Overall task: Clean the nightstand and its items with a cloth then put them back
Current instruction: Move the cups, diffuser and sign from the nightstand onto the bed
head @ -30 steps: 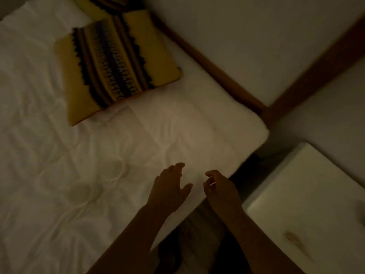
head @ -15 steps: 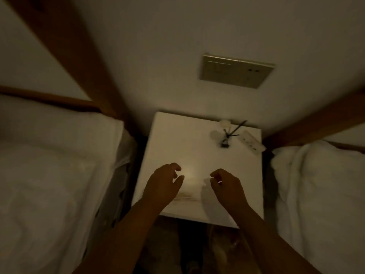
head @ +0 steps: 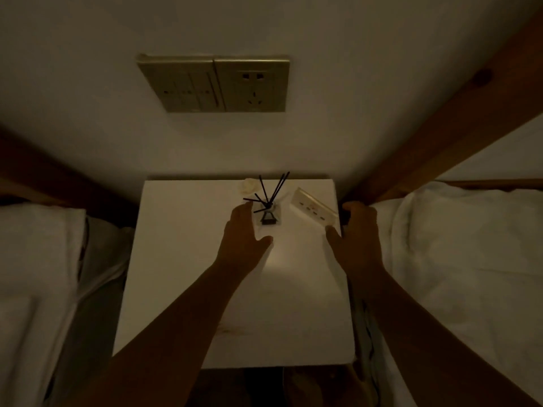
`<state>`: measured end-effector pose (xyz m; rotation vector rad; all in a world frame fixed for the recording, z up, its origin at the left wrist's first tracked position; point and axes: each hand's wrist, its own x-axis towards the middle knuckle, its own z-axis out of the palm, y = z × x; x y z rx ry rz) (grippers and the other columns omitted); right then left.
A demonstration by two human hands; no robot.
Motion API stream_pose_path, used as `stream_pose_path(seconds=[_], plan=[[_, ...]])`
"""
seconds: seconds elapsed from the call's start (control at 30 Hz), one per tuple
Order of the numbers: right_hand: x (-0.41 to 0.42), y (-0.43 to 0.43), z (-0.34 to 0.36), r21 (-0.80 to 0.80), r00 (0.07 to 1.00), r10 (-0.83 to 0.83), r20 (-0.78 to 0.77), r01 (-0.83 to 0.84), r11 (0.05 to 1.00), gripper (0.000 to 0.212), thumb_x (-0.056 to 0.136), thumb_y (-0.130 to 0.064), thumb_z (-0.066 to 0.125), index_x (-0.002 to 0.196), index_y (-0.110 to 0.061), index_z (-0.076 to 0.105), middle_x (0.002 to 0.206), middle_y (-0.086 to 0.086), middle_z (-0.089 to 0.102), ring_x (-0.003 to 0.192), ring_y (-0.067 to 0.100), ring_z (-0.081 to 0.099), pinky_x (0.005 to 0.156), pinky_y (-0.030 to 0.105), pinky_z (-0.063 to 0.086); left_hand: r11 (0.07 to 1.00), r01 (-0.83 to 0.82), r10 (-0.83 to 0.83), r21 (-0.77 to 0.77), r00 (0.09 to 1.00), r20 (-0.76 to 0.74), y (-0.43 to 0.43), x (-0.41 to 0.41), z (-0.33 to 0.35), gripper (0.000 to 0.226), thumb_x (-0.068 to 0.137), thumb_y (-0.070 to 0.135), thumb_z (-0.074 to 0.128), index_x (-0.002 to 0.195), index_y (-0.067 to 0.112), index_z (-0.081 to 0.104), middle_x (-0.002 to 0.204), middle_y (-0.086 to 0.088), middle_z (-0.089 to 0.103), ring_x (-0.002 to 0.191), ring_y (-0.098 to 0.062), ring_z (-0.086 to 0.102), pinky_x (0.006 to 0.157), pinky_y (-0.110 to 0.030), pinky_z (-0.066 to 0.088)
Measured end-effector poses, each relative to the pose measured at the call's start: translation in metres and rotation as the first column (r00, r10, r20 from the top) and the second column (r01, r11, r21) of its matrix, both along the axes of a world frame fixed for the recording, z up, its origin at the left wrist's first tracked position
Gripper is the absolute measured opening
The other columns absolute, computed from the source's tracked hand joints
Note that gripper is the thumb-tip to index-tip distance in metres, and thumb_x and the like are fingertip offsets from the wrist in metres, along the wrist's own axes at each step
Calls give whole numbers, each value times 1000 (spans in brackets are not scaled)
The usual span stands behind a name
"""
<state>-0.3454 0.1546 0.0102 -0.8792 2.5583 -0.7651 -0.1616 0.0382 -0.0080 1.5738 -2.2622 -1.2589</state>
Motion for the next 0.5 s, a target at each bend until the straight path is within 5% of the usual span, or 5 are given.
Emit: stream_pose_path(seconds=[0.2,0.33,0.5], plan=[[-4,-22,-28,43,987,105,121,-111,993,58,82,-20,71,132,-17,43,130,9,48,120,28,51,93,46,52,999,-30,26,-34,993,-118,-26,-29,-16,34,73,25,72,102,14,58,101,-7,65,94,-25,64,81,-45,56],[-3,-30,-37,117,978,209,2,-208,971,24,91,-20,57,114,-15,54,113,12,60,106,30,59,85,46,55,996,-51,61,71,986,-153,-27,-29,-30,44,69,27,77,107,11,63,116,-15,63,109,-33,58,93,-48,51],[18,-42,-30,135,953,303,1,-301,944,25,96,-29,48,116,-14,55,113,10,61,98,27,59,84,40,51,998,-14,7,-57,992,-125,-23,-2,-23,47,67,27,81,109,14,65,111,-6,65,109,-27,57,94,-42,48]])
